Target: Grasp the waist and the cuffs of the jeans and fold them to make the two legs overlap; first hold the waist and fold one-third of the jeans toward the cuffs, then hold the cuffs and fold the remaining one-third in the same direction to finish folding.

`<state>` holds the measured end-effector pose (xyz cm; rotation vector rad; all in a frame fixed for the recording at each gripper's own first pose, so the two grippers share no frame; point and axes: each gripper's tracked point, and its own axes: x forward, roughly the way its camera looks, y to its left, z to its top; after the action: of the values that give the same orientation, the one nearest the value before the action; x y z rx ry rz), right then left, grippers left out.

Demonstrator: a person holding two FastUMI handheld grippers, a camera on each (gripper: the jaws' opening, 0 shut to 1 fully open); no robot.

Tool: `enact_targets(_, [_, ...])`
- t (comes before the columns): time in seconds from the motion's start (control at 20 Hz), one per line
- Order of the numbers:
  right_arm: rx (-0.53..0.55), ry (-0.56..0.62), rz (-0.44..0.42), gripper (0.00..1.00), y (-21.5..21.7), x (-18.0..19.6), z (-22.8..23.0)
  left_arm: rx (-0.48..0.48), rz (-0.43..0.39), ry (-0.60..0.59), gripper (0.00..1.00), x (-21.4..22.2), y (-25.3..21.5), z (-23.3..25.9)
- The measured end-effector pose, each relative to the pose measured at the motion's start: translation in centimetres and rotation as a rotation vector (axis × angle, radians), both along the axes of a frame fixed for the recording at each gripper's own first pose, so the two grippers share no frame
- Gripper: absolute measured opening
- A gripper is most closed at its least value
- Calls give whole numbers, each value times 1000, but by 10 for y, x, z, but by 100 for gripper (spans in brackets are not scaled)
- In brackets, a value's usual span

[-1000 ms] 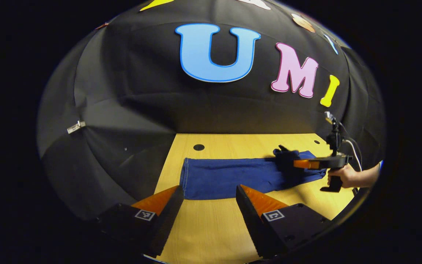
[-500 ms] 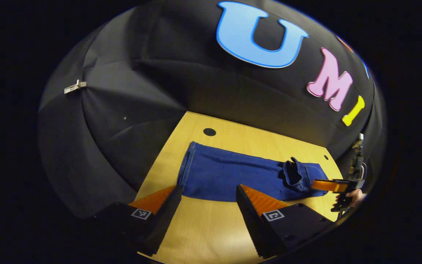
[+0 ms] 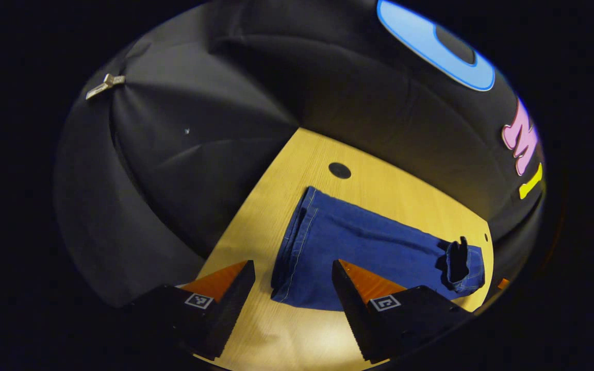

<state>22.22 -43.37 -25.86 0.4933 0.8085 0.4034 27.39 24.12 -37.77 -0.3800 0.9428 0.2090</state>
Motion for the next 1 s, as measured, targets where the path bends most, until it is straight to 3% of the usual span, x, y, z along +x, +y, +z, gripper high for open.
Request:
enact_targets(0.2, [-85, 13, -87, 91, -78, -23, 0, 12, -5, 81, 95, 7, -6, -38])
enact_targets(0.3, [-110, 34, -135, 90, -108, -34, -5, 65, -15, 114, 95, 6, 0, -45])
enact_targets(0.35, [-119, 48, -162, 91, -119, -38, -8, 87, -38, 114, 90, 9, 1, -48])
enact_targets(0.4, [-121, 63, -187, 91, -128, -41, -12, 111, -63, 139, 94, 10, 2, -52])
enact_targets(0.55, [-99, 72, -225, 90, -131, -43, -12, 156, -129, 152, 91, 12, -7, -49])
enact_targets(0.65, [-95, 74, -216, 90, -130, -44, -13, 146, -130, 132, 67, 14, -14, -46])
enact_targets(0.85, [-69, 73, -211, 90, -121, -36, -8, 82, -115, 100, 38, 20, -24, -48])
enact_targets(0.9, [-64, 72, -213, 90, -120, -34, -8, 81, -116, 102, 17, 19, -26, -44])
enact_targets(1.0, [-58, 73, -210, 91, -119, -35, -6, 96, -121, 98, 8, 23, -28, -41])
